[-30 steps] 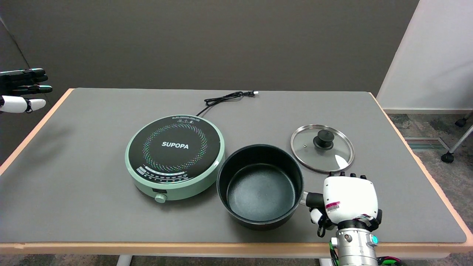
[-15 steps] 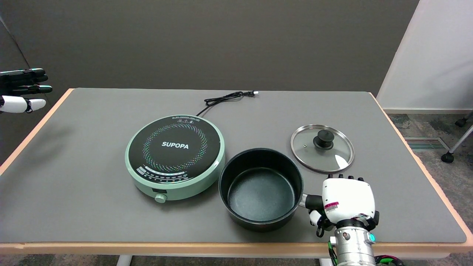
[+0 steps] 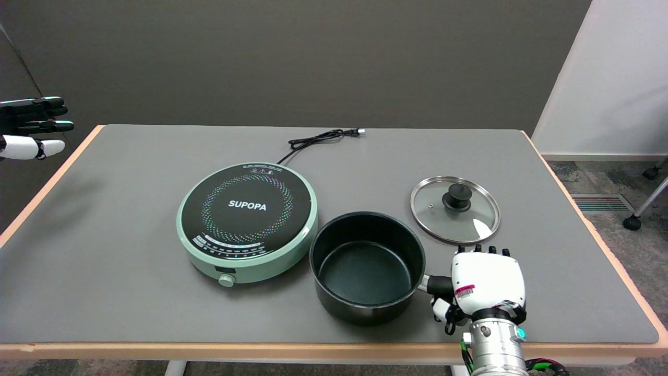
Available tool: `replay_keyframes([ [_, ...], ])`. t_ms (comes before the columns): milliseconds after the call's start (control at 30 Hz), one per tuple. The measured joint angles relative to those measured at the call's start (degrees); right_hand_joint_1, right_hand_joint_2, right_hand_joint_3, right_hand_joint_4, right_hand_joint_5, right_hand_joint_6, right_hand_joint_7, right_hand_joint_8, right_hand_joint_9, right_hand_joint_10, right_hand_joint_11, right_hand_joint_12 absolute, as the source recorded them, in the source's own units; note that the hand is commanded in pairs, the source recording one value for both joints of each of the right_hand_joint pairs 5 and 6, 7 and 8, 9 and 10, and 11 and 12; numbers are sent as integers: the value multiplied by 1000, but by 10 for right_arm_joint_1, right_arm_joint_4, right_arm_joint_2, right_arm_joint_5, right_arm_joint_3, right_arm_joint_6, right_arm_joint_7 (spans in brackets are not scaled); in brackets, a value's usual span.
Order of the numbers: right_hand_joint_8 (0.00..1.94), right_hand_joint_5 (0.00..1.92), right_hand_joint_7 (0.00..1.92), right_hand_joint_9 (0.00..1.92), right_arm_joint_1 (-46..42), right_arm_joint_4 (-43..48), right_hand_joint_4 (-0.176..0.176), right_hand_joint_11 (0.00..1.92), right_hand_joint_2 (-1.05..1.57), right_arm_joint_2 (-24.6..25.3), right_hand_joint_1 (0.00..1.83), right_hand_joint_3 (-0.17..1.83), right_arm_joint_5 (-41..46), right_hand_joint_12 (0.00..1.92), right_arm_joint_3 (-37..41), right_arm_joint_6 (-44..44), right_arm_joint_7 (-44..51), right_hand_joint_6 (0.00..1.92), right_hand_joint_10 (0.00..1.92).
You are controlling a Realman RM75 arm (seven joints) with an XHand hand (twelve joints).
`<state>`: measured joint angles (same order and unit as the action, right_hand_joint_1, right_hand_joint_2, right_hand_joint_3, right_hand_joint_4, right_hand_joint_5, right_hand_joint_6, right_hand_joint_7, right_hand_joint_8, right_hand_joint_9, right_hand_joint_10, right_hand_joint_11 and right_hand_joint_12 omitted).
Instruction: Place the soup pot onto the table.
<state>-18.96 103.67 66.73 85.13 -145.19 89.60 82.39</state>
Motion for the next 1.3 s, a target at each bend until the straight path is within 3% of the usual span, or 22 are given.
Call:
replay_keyframes([
  [33,1024,1024,1024,1024,1,0,40,1024,647,0,947,1468,1,1024,0,-1,0,1024,1024],
  [100,1003,1003,1003,1003,2,-1,155,1003,596,0,924,1508,3,1003,0,-1,0,1003,1003],
  [233,912,912,912,912,4,-1,176,912,422,-1,917,1717,6,912,0,-3,1,912,912],
  [333,628,628,628,628,5,-2,176,628,31,-1,948,1833,8,628,0,-3,1,628,628],
  [367,521,521,521,521,5,-2,149,521,-118,-1,964,1833,8,521,0,-3,1,521,521],
  [400,419,419,419,419,5,-2,9,419,-253,-1,989,1833,8,419,0,-3,1,419,419],
  [433,345,345,345,345,6,-2,-15,345,-328,-1,1009,1814,9,345,0,-3,1,345,345],
  [467,259,259,259,259,6,-2,-160,259,-401,-1,1096,1545,9,259,0,-3,1,259,259],
  [500,296,296,296,296,6,-1,-176,296,-426,-1,1138,1404,9,296,0,-3,1,296,296],
  [533,313,313,313,313,7,-1,-175,313,-434,-2,1151,1356,9,313,0,-3,1,313,313],
  [567,325,325,325,325,7,-1,-127,325,-445,-2,1169,1330,9,325,0,-3,1,325,325],
  [600,340,340,340,340,7,0,-112,340,-479,-2,1179,1303,9,340,0,-3,1,340,340],
  [767,363,363,363,363,8,5,-94,363,-732,-4,1171,1315,9,363,0,-4,2,363,363],
  [933,327,327,327,327,10,10,-83,327,-751,-6,1094,1127,8,327,0,-6,0,327,327],
  [1067,269,269,269,269,11,15,-71,269,-730,-7,1087,1041,-4,269,0,-10,-5,269,269],
  [1300,145,145,145,145,15,20,-64,145,-374,-6,949,721,-68,145,0,-12,-29,145,145],
])
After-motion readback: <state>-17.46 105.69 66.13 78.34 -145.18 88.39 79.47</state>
